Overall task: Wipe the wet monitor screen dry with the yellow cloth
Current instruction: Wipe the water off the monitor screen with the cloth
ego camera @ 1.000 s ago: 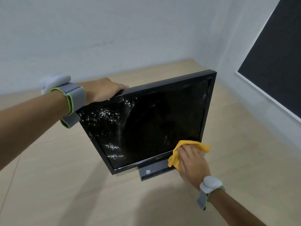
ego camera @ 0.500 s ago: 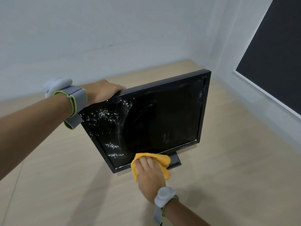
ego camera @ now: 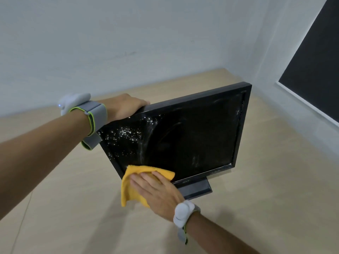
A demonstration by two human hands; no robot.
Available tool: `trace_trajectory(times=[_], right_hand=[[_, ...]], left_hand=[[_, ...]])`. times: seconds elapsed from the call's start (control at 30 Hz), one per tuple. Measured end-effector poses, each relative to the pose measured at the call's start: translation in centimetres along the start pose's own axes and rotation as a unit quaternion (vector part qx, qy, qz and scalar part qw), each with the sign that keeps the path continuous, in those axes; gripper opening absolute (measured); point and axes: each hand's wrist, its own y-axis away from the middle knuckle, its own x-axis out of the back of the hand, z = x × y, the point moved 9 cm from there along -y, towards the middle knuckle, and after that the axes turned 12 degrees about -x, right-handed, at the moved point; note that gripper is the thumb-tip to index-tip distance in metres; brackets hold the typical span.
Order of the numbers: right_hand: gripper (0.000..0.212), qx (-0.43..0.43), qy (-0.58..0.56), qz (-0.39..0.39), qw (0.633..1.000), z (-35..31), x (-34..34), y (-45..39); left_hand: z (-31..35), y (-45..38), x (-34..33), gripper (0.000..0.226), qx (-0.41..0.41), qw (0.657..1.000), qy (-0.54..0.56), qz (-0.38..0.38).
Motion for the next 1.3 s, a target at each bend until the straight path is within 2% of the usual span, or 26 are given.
trace_trajectory(times=[0.1, 0.2, 0.27, 0.43, 0.57, 0.77, 0.87, 0.93, 1.0, 1.13, 1.2, 1.3], right_hand=[[0.065, 0.005, 0.024, 0.094, 0.995, 1.3, 4.5, -3.8], [0.062, -0.007, 0.023, 0.153, 0.988, 1.5, 6.3, -5.5], [0.066, -0.006, 0.029, 0.136, 0.99, 1.0, 5.2, -5.0], [0.074, 0.088, 0.107, -0.016, 0.99, 1.5, -1.4, 1.1], [0.074, 0.045, 0.129, -0.07, 0.988, 6.8, -2.9, 6.0], [0.071, -0.097, 0.118, 0.009, 0.988, 18.6, 3.2, 7.5], [0.072, -0.14, 0.096, 0.059, 0.984, 18.3, 5.2, 4.3], [0.076, -0.157, 0.084, 0.084, 0.98, 16.5, 4.8, 2.8], [0.079, -0.149, 0.079, 0.076, 0.983, 14.5, 3.0, 3.1], [0.076, -0.117, 0.087, -0.012, 0.989, 14.0, -0.6, 7.4], [0.07, -0.138, 0.096, -0.043, 0.985, 16.0, -1.0, 9.4], [0.066, -0.224, 0.073, -0.026, 0.972, 20.1, 1.5, 9.9]], left_hand=[[0.2, 0.1, -0.2, 0.05, -0.005, 1.0, 0.008, -0.013], [0.0, 0.3, -0.5, 0.058, 0.005, 0.999, 0.029, -0.028], [0.1, 0.4, -0.6, 0.055, 0.001, 0.999, 0.036, -0.031], [0.4, 0.6, -0.7, 0.039, -0.007, 0.999, 0.032, -0.032], [0.3, 0.5, -0.5, 0.052, -0.003, 1.0, 0.02, -0.023], [0.4, 0.2, -0.5, 0.052, -0.003, 0.999, 0.017, -0.036], [0.8, 0.3, -0.4, 0.045, -0.019, 0.999, 0.002, -0.045], [1.1, 0.7, -0.5, 0.05, -0.023, 0.998, -0.002, -0.054], [1.3, 1.0, -0.5, 0.061, -0.023, 0.998, -0.004, -0.058], [1.3, 1.1, -0.4, 0.05, -0.023, 0.998, -0.005, -0.05], [1.3, 1.1, -0.3, 0.049, -0.024, 0.999, -0.003, -0.044], [1.6, 1.1, -0.4, 0.038, -0.045, 0.998, -0.013, -0.046]])
